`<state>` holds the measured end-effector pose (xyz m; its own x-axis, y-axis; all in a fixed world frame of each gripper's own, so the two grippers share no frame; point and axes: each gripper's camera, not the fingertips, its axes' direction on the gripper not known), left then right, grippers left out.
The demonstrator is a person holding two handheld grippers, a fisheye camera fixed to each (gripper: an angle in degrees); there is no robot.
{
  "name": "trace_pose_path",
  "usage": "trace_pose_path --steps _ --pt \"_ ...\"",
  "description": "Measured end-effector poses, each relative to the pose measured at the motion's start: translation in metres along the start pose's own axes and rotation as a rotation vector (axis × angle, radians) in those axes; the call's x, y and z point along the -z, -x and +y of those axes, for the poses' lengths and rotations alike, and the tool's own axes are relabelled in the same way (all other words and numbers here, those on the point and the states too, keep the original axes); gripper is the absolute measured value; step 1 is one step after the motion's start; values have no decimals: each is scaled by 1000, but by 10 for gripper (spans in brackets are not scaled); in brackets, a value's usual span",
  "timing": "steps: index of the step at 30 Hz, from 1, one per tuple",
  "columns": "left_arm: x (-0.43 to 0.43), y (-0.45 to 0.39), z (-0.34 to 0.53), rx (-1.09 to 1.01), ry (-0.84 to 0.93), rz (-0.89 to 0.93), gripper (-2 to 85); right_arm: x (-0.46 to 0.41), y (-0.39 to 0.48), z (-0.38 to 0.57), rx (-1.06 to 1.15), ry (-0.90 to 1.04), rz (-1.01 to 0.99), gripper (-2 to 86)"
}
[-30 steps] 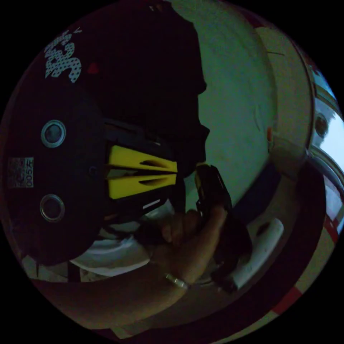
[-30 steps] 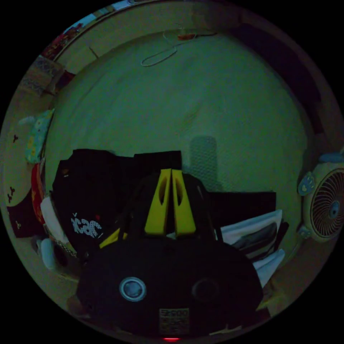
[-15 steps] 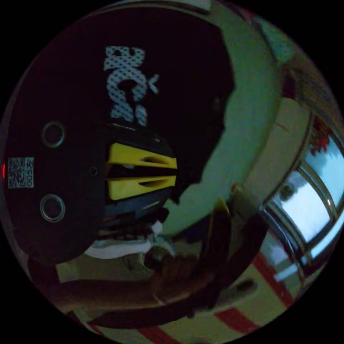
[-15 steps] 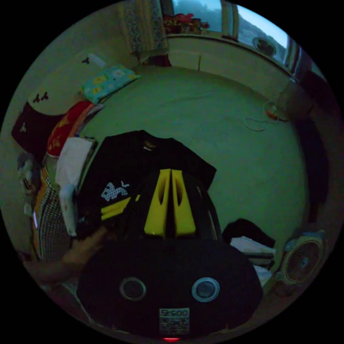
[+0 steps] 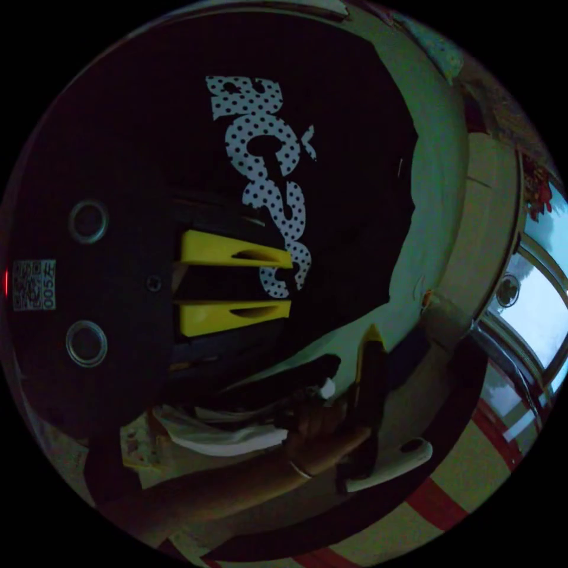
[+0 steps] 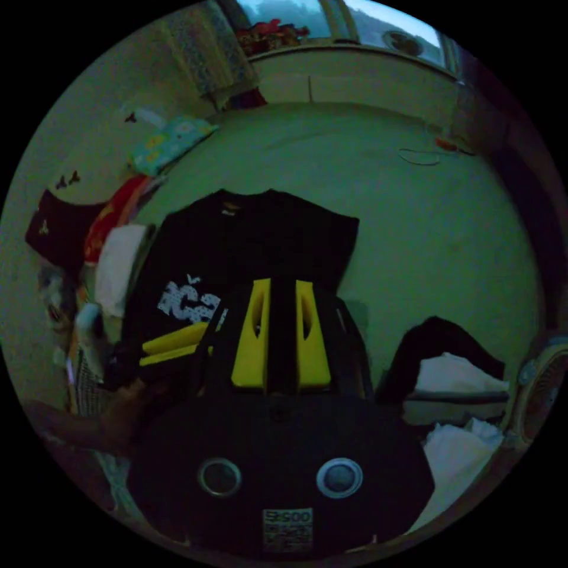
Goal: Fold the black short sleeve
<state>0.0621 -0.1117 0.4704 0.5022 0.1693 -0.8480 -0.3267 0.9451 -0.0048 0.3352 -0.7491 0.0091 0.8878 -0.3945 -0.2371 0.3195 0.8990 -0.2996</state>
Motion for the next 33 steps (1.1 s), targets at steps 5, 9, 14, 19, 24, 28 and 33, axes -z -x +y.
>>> trace_pose_path --steps 5,9,14,19,24,28,33 --pt "20 8 13 33 -35 0 85 -36 41 25 67 172 7 2" --pt "39 8 25 21 -39 -42 86 -26 81 56 214 199 -108 15" --pt "61 2 40 -3 -32 -53 90 -19 94 57 133 42 71 46" --pt "89 -3 62 -13 -28 -46 90 -54 79 42 -90 -2 288 77" --pt "127 -3 86 10 -33 -39 86 -84 77 53 -182 62 193 36" --pt "155 -6 106 6 -23 -45 85 -92 89 74 -140 91 236 -11" --pt "200 -15 139 -12 -23 -95 84 -105 95 106 -277 82 173 -10"
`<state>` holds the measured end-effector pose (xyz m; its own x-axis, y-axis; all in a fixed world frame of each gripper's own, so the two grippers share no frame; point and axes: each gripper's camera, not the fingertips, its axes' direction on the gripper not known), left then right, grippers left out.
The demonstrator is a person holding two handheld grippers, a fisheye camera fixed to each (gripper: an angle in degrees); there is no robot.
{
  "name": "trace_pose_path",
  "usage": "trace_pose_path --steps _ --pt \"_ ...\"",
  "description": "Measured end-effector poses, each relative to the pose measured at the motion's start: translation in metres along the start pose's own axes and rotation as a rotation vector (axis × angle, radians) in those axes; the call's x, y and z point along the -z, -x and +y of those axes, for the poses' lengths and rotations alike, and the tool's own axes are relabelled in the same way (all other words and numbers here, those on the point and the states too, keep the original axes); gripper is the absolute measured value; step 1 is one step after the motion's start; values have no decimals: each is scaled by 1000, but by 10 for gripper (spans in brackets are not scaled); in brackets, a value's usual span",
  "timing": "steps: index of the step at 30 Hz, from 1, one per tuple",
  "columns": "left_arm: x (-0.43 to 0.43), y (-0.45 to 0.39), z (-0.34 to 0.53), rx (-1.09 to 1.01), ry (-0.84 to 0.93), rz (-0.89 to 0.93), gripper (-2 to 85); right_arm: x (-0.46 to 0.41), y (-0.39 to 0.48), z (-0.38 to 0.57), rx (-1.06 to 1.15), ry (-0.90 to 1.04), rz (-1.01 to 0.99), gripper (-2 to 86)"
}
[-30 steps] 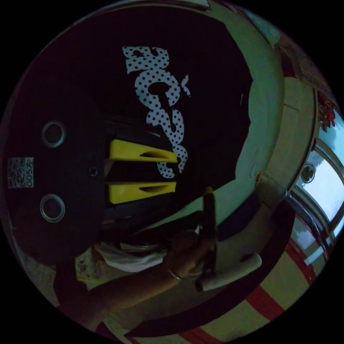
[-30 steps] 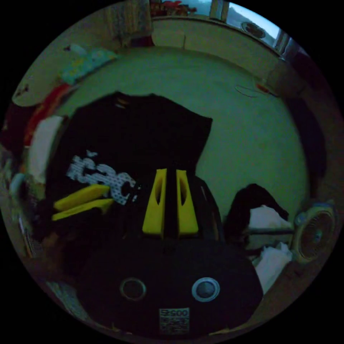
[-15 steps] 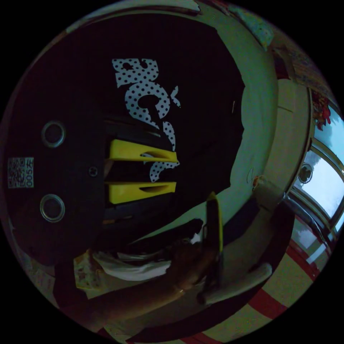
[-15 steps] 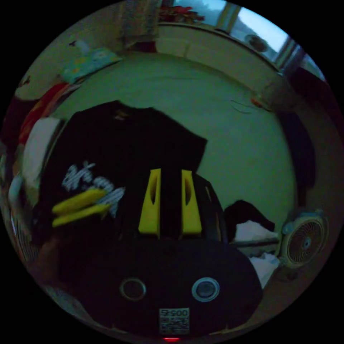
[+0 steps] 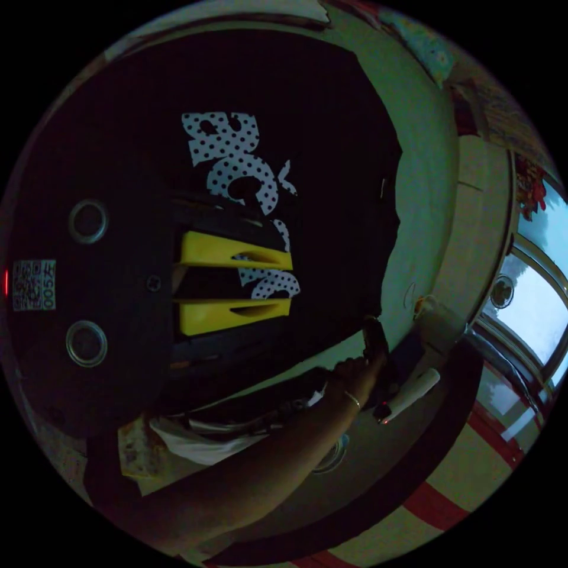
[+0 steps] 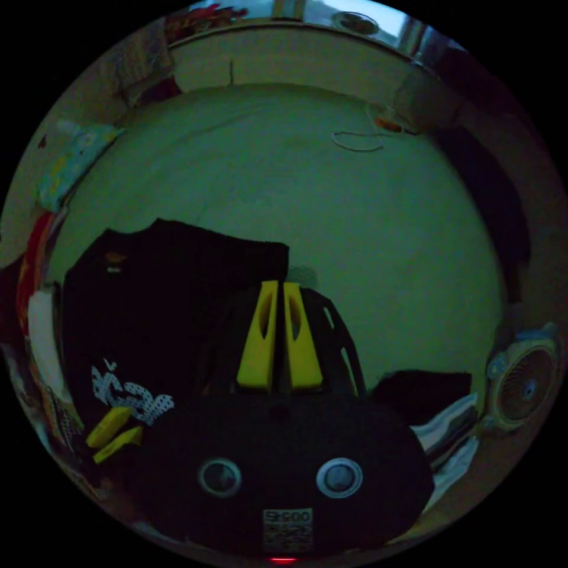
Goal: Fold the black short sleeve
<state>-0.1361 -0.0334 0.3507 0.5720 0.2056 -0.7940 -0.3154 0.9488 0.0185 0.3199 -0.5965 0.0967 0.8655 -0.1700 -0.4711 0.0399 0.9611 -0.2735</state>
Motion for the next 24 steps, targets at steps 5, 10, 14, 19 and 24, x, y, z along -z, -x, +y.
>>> trace_pose_path --steps 5,10,14,19,24 --pt "38 -6 32 -12 45 -54 85 3 1 62 -162 -102 84 20" --pt "91 -9 67 10 9 -53 84 29 30 180 6 -121 101 -7" --pt "150 -14 104 16 -18 -66 81 24 61 280 80 -60 -22 -11" --pt "245 -22 167 39 -12 -187 71 10 70 403 20 -16 55 -12" --pt "359 -23 263 60 4 -311 65 32 83 514 -4 -82 45 -10"
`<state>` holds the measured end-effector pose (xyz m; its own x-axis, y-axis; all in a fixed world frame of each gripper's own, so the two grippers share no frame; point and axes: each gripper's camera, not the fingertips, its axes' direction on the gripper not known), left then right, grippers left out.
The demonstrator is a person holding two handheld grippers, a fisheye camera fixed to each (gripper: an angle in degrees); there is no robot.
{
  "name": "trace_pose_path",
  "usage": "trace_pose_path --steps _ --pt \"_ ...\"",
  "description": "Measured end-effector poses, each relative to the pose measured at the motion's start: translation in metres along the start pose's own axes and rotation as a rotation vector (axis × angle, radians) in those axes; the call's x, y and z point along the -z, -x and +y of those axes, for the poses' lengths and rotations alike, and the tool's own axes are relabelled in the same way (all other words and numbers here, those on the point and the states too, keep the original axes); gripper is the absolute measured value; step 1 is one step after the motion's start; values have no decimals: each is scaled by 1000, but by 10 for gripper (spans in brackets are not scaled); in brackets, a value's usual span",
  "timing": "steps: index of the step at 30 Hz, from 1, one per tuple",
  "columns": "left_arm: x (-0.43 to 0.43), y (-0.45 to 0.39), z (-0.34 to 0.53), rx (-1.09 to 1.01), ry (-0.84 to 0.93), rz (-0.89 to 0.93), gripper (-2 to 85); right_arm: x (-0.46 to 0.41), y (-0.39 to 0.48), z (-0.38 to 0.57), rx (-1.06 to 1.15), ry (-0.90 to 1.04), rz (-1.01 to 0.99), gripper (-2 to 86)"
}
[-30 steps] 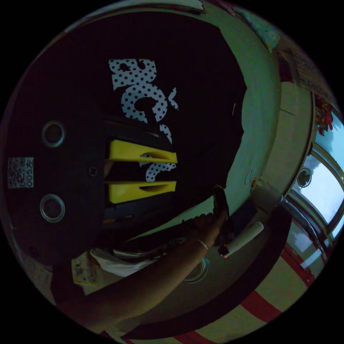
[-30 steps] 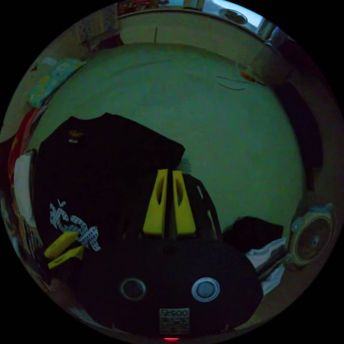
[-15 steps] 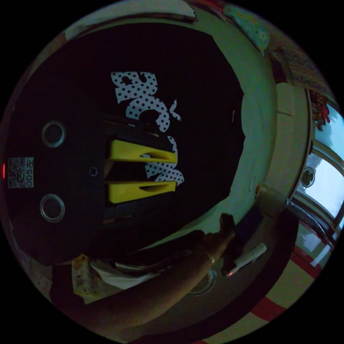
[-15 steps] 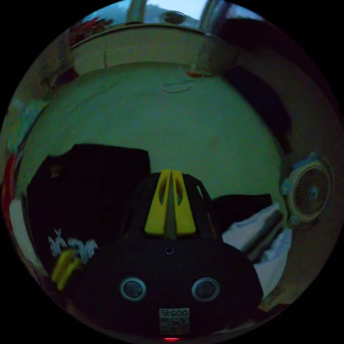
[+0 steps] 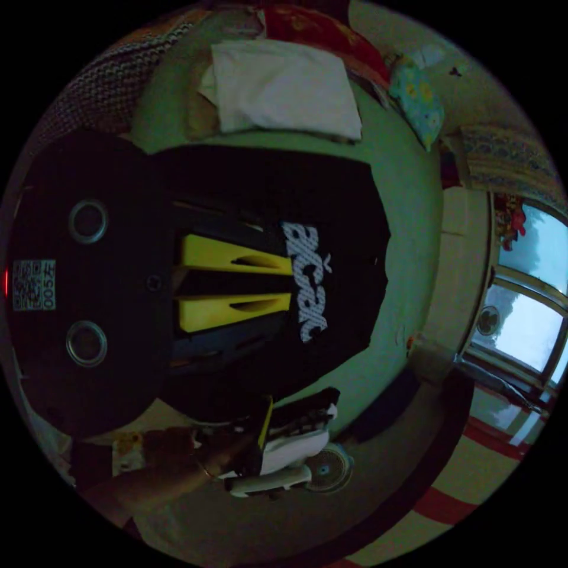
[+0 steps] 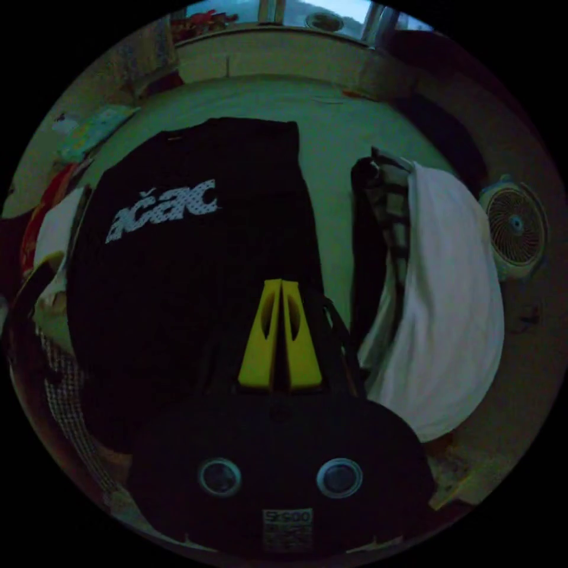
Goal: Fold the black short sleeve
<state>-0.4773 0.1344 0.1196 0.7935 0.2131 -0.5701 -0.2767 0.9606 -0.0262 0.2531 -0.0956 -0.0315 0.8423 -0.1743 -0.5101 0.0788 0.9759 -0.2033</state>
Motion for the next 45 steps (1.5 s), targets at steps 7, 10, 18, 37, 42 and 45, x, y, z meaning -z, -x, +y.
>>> trace_pose_path --steps 7,10,18,37,42,45 --pt "89 51 106 61 44 -55 47 13 35 143 135 -8 78 -10" --pt "104 66 137 22 103 -58 20 4 37 185 152 38 134 -11" --pt "137 128 230 151 276 -35 3 -4 11 291 76 62 32 -14" --pt "334 224 434 74 124 -12 125 39 -107 619 -168 -177 -183 69" --pt "373 250 485 83 91 -50 139 31 -131 684 -208 -186 -193 76" --pt "386 267 509 112 98 -33 147 27 -140 707 -213 -163 -189 76"
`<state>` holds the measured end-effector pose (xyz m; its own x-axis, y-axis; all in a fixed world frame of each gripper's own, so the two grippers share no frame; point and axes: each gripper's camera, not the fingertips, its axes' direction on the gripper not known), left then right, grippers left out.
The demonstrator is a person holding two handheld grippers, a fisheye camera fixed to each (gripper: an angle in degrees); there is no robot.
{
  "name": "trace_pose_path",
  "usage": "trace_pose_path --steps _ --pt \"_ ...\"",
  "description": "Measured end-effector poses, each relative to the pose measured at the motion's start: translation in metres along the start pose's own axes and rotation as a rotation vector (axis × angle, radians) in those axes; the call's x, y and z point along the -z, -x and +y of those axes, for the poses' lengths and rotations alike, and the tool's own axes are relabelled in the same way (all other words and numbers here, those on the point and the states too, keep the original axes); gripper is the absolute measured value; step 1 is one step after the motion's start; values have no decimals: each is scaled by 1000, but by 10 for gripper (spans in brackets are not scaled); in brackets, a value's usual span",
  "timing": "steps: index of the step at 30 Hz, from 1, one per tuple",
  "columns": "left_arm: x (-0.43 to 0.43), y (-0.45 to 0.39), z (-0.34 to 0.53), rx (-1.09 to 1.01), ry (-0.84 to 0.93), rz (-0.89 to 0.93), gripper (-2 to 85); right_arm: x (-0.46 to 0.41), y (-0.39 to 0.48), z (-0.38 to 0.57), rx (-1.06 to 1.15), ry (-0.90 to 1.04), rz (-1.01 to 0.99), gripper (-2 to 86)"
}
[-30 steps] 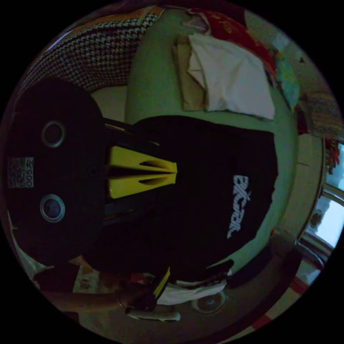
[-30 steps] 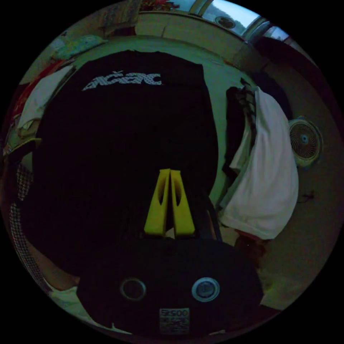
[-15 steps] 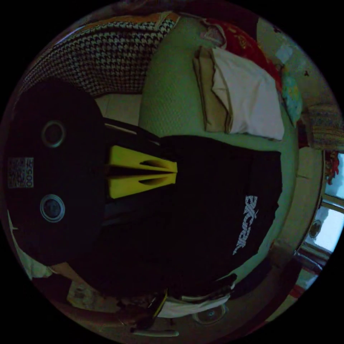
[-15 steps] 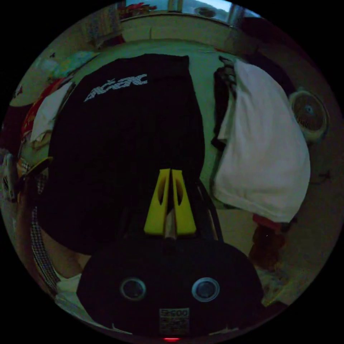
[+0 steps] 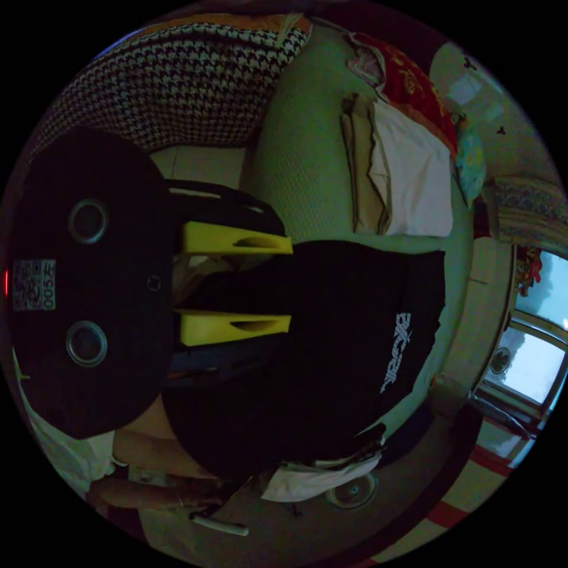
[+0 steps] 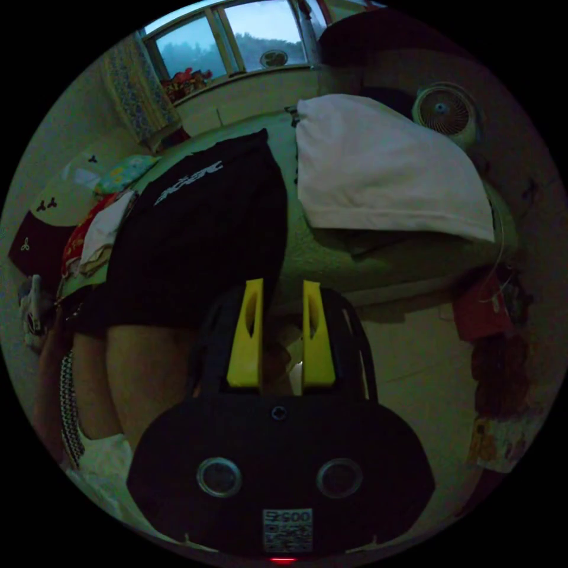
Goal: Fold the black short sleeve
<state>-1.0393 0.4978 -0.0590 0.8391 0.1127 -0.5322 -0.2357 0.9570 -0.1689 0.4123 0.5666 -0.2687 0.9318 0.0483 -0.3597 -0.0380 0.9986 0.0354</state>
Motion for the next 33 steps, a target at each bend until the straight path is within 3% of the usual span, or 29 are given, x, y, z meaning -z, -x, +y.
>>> trace_pose_path --steps 17,21,29,33 --pt "50 111 110 92 15 59 167 -9 -54 92 -6 60 10 70" --pt "55 130 133 94 22 51 166 4 -66 112 31 75 -11 2" --pt "63 164 172 95 25 70 166 66 -90 149 30 -70 -42 -15" --pt "63 182 187 111 22 170 165 101 -96 157 39 -168 -8 -16"
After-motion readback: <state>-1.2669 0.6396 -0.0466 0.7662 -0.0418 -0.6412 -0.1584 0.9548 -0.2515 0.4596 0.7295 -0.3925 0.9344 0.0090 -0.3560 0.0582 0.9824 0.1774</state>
